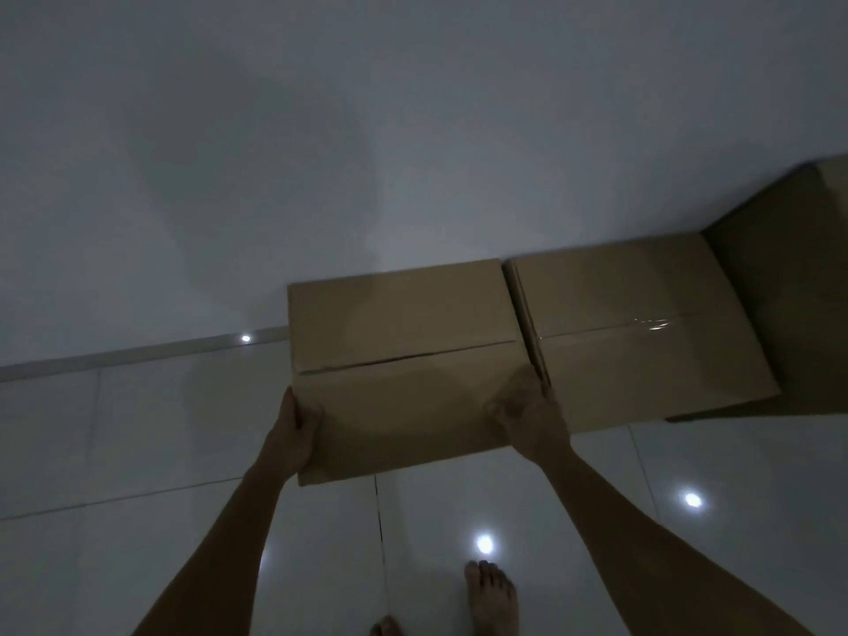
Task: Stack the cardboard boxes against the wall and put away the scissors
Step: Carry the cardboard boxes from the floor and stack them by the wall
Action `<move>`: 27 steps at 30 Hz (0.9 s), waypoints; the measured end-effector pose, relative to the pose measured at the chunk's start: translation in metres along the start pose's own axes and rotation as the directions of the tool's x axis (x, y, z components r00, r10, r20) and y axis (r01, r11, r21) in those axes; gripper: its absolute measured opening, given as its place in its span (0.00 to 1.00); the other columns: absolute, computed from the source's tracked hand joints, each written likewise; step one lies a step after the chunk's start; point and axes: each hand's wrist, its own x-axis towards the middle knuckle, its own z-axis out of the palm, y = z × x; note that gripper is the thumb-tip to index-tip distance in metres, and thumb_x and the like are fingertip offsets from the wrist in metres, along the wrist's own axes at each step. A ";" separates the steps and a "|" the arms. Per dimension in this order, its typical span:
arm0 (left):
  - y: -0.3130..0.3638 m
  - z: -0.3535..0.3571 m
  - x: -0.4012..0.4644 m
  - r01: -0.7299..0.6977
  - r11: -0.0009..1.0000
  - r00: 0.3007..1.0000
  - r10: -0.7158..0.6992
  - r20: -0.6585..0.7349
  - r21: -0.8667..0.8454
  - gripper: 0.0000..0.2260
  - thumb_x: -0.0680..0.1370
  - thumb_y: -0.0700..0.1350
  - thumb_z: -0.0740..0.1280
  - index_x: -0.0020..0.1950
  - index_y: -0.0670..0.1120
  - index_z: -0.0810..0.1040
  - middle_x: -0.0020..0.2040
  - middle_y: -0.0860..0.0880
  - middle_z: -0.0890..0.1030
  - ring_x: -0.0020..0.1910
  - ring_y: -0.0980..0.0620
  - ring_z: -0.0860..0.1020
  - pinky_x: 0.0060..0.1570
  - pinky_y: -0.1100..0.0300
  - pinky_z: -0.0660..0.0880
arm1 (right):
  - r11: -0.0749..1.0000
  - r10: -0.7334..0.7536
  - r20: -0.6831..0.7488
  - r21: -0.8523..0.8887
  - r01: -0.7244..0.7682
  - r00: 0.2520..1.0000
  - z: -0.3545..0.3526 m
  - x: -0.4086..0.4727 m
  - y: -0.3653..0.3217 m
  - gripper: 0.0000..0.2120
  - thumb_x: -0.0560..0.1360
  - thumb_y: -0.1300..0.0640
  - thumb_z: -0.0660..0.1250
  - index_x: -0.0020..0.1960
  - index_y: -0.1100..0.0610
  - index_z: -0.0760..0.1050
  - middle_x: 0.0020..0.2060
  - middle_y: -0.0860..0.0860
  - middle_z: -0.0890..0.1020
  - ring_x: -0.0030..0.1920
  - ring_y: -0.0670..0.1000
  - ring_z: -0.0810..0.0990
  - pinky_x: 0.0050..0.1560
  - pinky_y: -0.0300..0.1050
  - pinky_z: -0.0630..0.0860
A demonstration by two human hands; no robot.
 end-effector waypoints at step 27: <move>0.431 0.037 -0.324 -0.733 0.437 0.677 0.549 0.491 0.522 0.21 0.80 0.52 0.61 0.73 0.52 0.67 0.69 0.51 0.74 0.66 0.49 0.73 0.64 0.57 0.68 | 0.977 -0.194 -0.129 -0.115 0.180 0.972 -0.420 -0.225 0.037 0.33 0.79 0.37 0.58 0.78 0.53 0.60 0.75 0.56 0.67 0.73 0.59 0.66 0.72 0.53 0.64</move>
